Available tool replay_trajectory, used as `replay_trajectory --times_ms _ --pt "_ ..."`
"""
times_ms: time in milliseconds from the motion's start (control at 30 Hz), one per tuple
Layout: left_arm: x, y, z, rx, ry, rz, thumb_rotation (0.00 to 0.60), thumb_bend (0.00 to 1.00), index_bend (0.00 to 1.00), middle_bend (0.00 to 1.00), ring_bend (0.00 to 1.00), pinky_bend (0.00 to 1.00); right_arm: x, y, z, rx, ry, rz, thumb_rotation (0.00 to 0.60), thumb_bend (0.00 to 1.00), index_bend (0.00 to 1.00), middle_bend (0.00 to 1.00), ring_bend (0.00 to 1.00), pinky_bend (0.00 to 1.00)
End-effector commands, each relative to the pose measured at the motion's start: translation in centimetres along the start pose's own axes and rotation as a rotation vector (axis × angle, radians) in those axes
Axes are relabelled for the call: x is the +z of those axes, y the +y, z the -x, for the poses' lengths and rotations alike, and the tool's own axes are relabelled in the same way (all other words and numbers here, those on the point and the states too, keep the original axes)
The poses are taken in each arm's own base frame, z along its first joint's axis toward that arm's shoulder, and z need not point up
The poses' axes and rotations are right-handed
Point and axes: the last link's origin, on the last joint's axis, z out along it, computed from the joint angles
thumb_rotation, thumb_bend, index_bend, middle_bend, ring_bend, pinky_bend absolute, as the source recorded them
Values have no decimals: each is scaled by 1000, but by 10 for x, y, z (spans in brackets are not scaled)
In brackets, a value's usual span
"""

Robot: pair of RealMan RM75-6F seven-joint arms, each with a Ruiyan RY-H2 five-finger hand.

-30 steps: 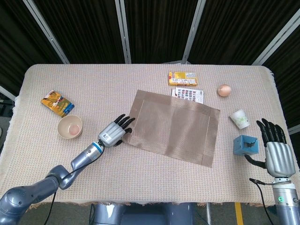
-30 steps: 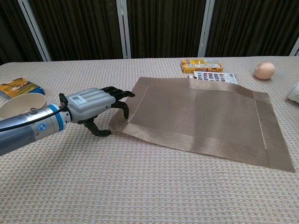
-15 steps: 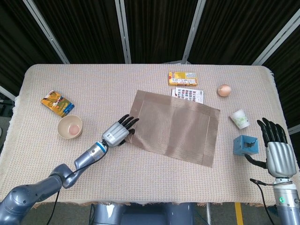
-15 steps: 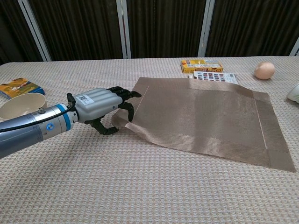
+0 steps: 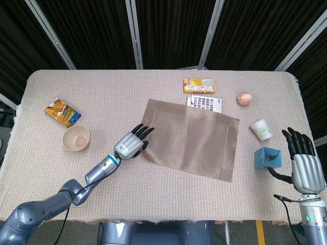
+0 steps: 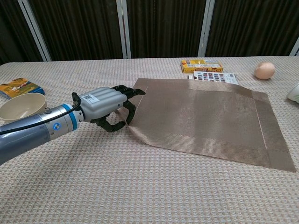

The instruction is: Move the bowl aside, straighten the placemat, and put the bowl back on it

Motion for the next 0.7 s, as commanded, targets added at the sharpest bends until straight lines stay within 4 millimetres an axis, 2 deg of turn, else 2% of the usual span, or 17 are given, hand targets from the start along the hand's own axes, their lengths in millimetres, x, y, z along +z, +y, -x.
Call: replay_trajectory --times_ms 33,333,700 --pt "-1 1 0 -4 5 7 600 474 664 0 0 0 0 0 0 1 0 0 600 0 0 0 0 0" --pt "-18 15 -8 5 47 112 600 475 690 0 0 0 -1 0 -3 6 7 -3 600 0 0 0 0 0" --pt "-65 51 -30 1 83 323 600 478 710 0 0 0 -5 -6 -4 3 12 -23 600 0 0 0 0 0"
